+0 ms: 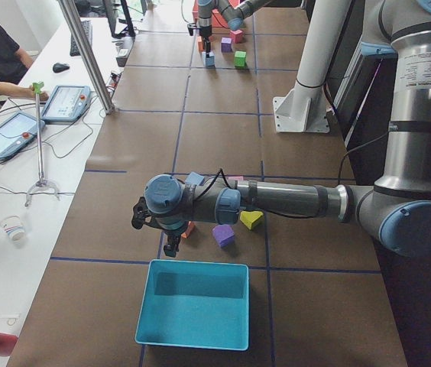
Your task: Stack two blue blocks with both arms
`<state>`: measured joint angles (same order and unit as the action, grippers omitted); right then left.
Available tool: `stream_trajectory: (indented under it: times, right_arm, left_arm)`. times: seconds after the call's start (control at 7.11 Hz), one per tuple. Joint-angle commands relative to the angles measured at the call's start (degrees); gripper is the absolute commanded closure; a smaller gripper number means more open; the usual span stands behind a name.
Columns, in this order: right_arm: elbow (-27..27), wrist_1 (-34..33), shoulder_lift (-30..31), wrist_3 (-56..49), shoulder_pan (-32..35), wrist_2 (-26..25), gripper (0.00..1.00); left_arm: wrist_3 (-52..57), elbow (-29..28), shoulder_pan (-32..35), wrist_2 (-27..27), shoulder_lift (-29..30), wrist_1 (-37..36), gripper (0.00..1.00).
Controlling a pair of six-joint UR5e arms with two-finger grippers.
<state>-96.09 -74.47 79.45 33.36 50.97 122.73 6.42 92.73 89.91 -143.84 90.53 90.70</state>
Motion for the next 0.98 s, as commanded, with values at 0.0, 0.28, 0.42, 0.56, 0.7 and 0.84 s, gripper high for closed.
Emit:
stream_trajectory:
  times: [0.0, 0.28, 0.42, 0.56, 0.7, 0.84]
  right_arm:
    - [5.1, 4.2, -0.2, 0.0, -2.1, -0.6, 0.01]
    - [5.7, 4.6, -0.1, 0.2, -2.3, -0.6, 0.24]
    - [5.8, 4.6, -0.1, 2.0, -2.3, -0.6, 0.76]
    - [5.7, 4.6, -0.1, 2.3, -2.3, -0.6, 1.0]
    - [4.6, 4.7, -0.2, 2.4, -2.3, -0.4, 1.0]
    - [3.8, 4.3, -3.7, 7.8, -2.9, -0.4, 1.0]
  left_arm:
    - [-0.1, 0.7, 0.0, 0.1, 0.0, 0.0, 0.0]
    - [-0.1, 1.0, 0.0, 0.0, 0.0, 0.0, 0.0]
    - [-0.1, 1.3, 0.0, 0.0, 0.0, 0.0, 0.0]
    - [-0.1, 1.5, 0.0, 0.0, 0.0, 0.0, 0.0]
    - [-0.1, 1.7, 0.0, 0.0, 0.0, 0.0, 0.0]
    - [0.3, 1.8, 0.1, 0.0, 0.0, 0.0, 0.0]
